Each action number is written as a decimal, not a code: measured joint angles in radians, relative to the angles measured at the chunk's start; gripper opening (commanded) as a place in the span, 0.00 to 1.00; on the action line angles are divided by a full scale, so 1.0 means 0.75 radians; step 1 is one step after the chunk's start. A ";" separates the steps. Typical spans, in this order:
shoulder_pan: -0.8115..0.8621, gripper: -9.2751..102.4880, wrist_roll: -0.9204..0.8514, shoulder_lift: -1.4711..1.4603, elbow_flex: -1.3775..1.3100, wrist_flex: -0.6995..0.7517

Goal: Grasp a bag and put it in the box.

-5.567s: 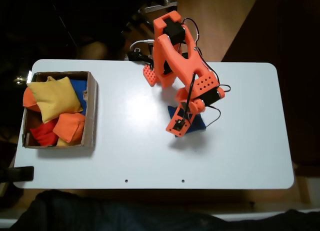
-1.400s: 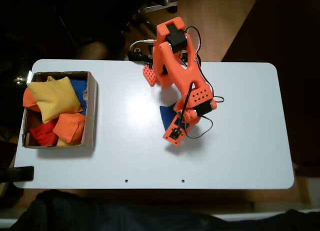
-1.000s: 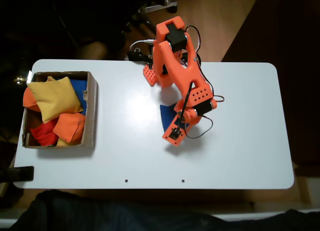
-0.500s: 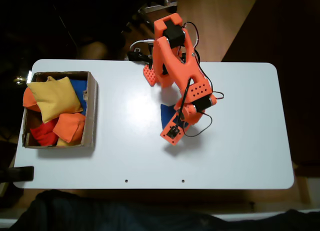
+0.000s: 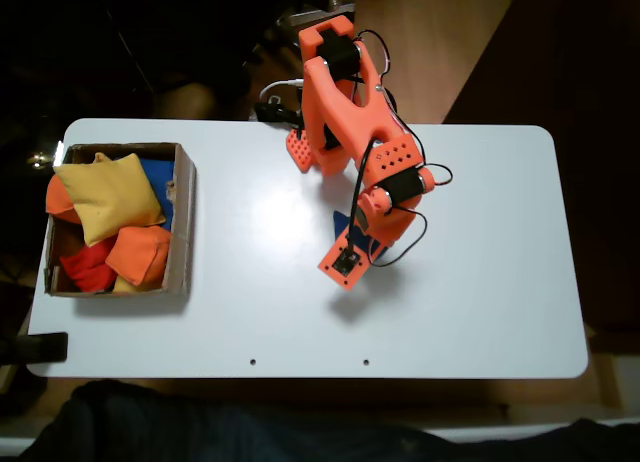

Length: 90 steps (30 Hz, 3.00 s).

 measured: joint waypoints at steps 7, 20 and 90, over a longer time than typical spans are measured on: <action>0.049 0.08 0.004 0.102 -0.055 0.053; 0.133 0.08 0.004 0.237 -0.143 0.102; -0.010 0.39 -0.049 -0.029 -0.070 0.049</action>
